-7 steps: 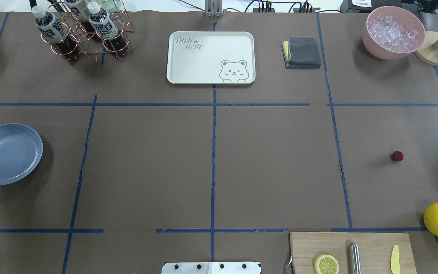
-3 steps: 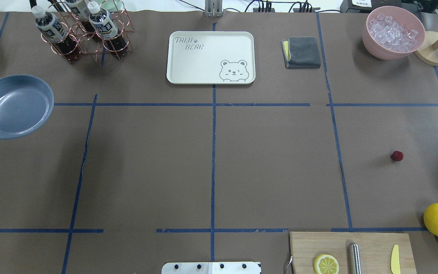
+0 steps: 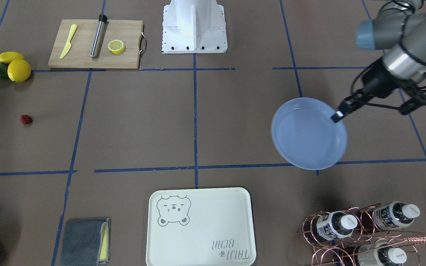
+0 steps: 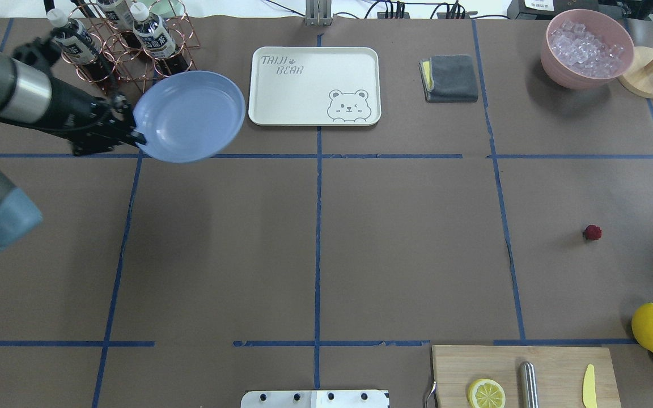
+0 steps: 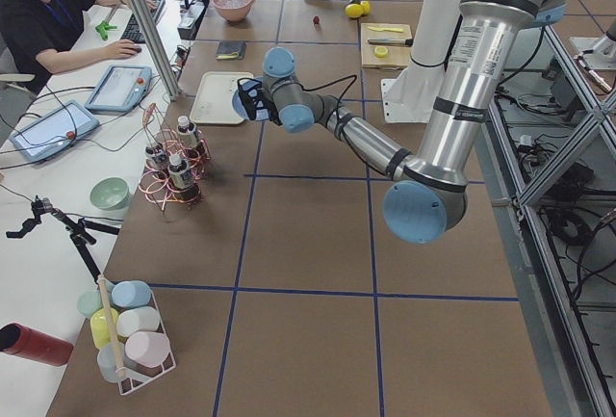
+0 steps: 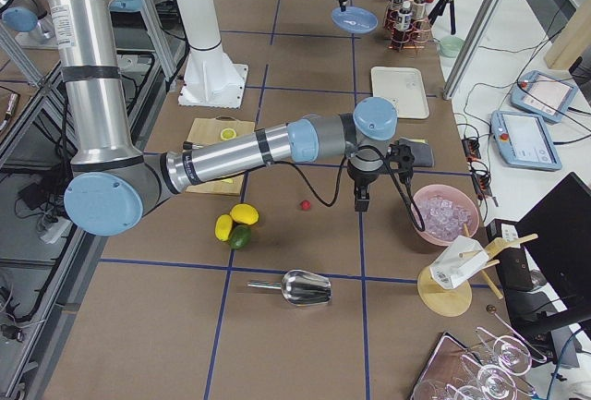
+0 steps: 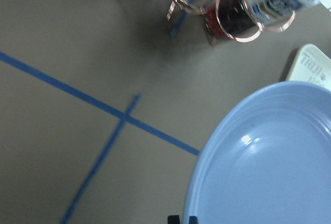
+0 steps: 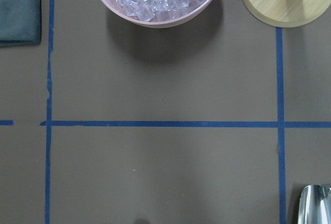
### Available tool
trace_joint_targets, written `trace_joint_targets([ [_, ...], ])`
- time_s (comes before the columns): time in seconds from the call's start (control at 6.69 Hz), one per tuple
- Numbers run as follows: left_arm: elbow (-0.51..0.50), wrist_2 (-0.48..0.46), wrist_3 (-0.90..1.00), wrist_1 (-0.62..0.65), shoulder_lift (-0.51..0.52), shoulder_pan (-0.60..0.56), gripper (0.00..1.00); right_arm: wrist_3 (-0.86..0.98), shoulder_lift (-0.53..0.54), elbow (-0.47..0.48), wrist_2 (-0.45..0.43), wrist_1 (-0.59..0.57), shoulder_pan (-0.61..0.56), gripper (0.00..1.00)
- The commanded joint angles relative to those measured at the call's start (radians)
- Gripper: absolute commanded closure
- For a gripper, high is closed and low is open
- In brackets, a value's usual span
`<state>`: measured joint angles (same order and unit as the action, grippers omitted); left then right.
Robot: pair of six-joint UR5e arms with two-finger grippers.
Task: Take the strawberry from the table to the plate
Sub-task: 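Grasp the light blue plate rim with the left gripper and lift it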
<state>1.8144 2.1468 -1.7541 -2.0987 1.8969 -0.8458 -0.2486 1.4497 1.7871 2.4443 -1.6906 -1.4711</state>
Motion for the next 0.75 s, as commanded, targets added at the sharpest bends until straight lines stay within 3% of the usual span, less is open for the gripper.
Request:
trace_joint_targets([
  [0.0, -0.016, -0.312, -0.245, 0.003, 0.097, 0.320, 1.00, -0.128, 0.000, 0.087, -0.001, 0.000, 0.073, 0.00],
  [0.6, -0.122, -0.435, -0.240, 0.000, 0.133, 0.479, 1.00, -0.331, -0.002, 0.192, -0.050, 0.000, 0.216, 0.00],
])
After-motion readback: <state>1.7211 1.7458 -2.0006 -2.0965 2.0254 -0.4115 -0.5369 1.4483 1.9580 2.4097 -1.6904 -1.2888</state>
